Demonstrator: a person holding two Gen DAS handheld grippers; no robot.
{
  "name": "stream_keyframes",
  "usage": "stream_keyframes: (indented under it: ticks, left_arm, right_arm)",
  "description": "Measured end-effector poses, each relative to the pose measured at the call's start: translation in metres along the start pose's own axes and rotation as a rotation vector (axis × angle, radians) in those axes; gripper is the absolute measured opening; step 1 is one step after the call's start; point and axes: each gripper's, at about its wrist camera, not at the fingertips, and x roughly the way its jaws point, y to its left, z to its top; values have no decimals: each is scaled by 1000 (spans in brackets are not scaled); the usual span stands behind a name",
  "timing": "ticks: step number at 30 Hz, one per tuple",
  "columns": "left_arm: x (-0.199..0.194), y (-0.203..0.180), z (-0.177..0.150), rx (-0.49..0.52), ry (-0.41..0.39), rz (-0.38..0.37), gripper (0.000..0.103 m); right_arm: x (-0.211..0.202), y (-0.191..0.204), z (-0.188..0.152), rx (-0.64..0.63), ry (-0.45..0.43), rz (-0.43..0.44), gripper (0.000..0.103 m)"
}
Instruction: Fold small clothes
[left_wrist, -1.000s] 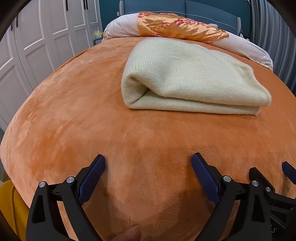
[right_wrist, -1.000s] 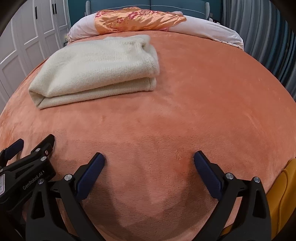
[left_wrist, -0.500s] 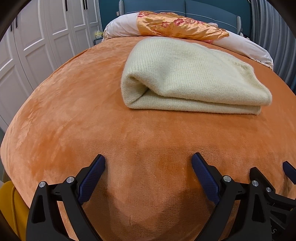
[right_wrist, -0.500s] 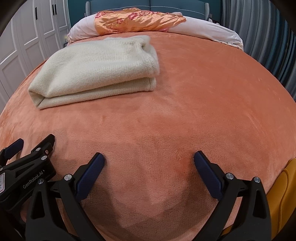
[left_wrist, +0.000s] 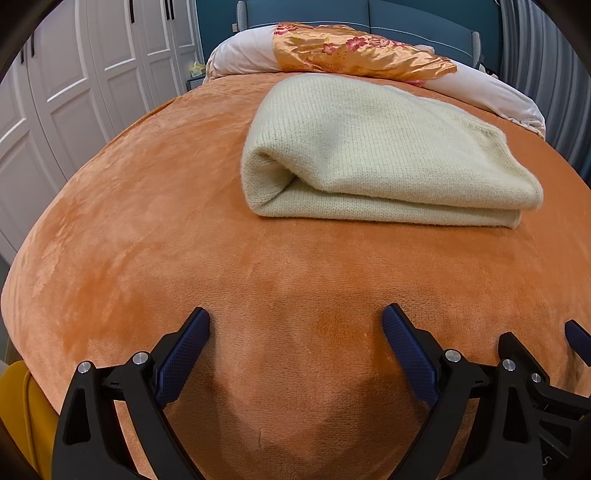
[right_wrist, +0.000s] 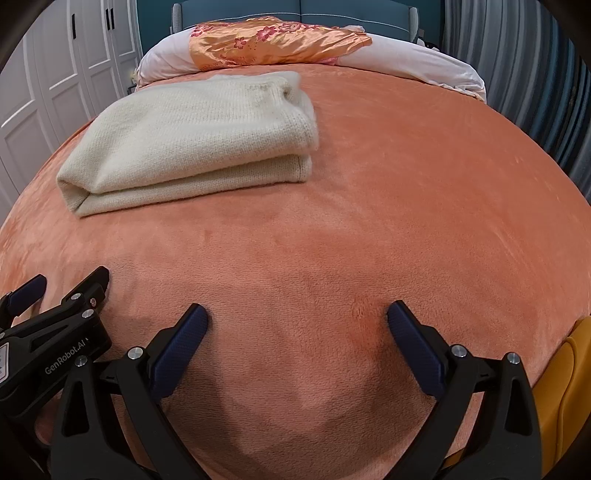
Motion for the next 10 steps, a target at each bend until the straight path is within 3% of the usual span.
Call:
stream_keyframes:
  ticks: [10]
  left_arm:
    - [0, 0, 0, 1, 0, 0, 92]
  right_arm:
    - [0, 0, 0, 2, 0, 0, 96]
